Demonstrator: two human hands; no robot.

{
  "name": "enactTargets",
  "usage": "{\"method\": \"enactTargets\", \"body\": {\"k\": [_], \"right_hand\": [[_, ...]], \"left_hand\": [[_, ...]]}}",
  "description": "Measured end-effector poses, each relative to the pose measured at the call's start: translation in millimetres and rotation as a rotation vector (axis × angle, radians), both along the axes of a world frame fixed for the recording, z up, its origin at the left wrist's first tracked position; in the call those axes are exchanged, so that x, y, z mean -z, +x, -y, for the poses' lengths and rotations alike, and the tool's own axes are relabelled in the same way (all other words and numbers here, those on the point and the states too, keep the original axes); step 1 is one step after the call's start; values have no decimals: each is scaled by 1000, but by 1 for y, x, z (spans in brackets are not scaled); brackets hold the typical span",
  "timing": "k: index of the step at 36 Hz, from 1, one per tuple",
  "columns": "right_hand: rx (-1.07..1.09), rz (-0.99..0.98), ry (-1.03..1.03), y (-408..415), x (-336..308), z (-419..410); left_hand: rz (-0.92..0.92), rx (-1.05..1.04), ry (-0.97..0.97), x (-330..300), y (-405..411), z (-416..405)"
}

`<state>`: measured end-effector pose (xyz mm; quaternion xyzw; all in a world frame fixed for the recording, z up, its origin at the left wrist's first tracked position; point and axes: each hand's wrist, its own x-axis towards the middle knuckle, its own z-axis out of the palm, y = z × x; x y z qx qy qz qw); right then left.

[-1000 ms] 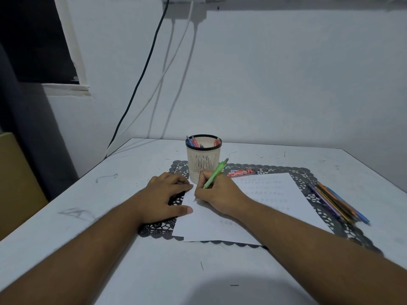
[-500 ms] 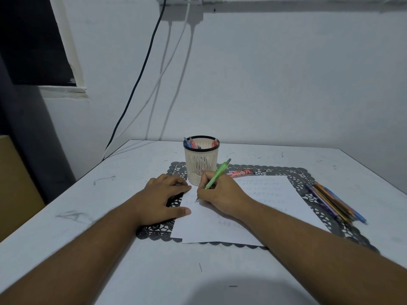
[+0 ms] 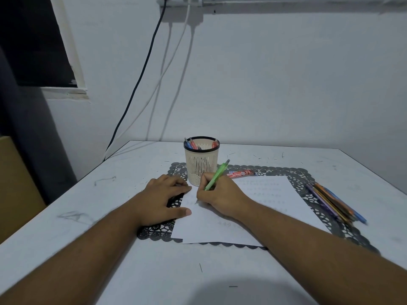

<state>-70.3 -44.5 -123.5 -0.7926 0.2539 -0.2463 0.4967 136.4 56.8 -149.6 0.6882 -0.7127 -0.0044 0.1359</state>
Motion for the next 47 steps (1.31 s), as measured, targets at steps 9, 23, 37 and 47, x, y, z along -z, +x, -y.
{"method": "enactTargets", "body": {"k": [9,23,37,47], "right_hand": [[34,0,-28,-1,-1,0],[54,14,-6,-7,-1,4],[63,-16,-20,-5,0,5],[40,-28,-66,-5,0,3]], "left_hand": [[0,-4,-2,1,0,1],[-21,-3,4,0,-1,-1],[-10,-2,5,1,1,0],[-28,-2,-3,0,0,-1]]}}
